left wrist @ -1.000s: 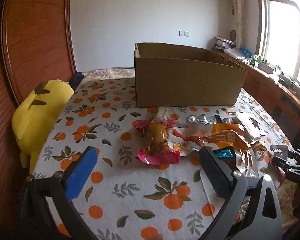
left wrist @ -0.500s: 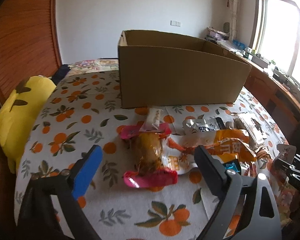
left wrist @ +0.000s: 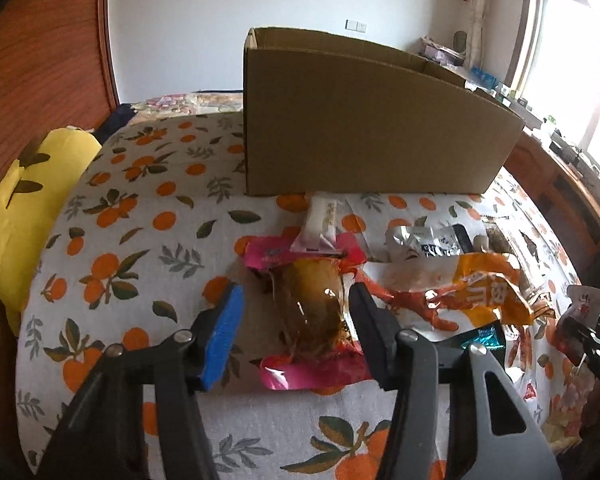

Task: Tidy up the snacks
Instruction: 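Grasp the pink-wrapped bread with the left gripper while the right gripper grasps the white duck-print packet, then carry the pink bread into the box with the left gripper while the right gripper drops the white packet in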

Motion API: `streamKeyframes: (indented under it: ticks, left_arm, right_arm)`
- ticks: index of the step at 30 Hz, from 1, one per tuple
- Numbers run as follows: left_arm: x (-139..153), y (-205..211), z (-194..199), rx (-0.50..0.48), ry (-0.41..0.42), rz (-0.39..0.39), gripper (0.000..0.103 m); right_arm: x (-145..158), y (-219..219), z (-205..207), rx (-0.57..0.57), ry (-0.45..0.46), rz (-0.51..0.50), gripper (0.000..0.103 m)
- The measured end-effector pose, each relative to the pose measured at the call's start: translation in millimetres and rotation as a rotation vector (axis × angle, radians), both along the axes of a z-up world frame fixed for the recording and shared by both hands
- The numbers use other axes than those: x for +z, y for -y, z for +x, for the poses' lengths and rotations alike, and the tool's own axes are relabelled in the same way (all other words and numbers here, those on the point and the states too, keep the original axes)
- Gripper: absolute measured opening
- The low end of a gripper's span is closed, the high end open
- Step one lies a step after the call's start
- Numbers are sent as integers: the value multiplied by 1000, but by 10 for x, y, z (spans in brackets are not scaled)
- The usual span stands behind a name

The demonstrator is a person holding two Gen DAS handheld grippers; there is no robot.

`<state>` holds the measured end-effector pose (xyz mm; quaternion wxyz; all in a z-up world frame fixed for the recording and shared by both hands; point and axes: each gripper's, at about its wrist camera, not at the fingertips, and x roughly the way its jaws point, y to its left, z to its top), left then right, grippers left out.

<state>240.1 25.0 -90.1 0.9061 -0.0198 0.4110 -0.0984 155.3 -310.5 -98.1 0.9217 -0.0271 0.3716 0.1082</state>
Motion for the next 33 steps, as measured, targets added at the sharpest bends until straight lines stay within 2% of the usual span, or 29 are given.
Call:
streamKeyframes:
  ticks: [4,17,19,20,26,33]
  left_arm:
    - [-8,15,-3,-12,3,-10,43]
    - [-80,53,8,-51,-45,-38,47]
    - [-87,43,3,-59,-49,-55,44]
    - [-85,42,-4,-66,-50,-64,38]
    - [-9,35,-140,-79,-41,-65,37]
    - [150,-70,-347,-60,11,-33,36]
  right_arm:
    - [-3,-1,-16,1,-2,0,26]
    - [77,-19,-4,10,-2,-15,26]
    - [84,-30,-5,13,-2,-19,26]
    - [85,-38,-5,16,-2,-20,26]
    - [93,-53,9,22,-4,-23,26]
    - [112,-61,21,26,0,-24,26]
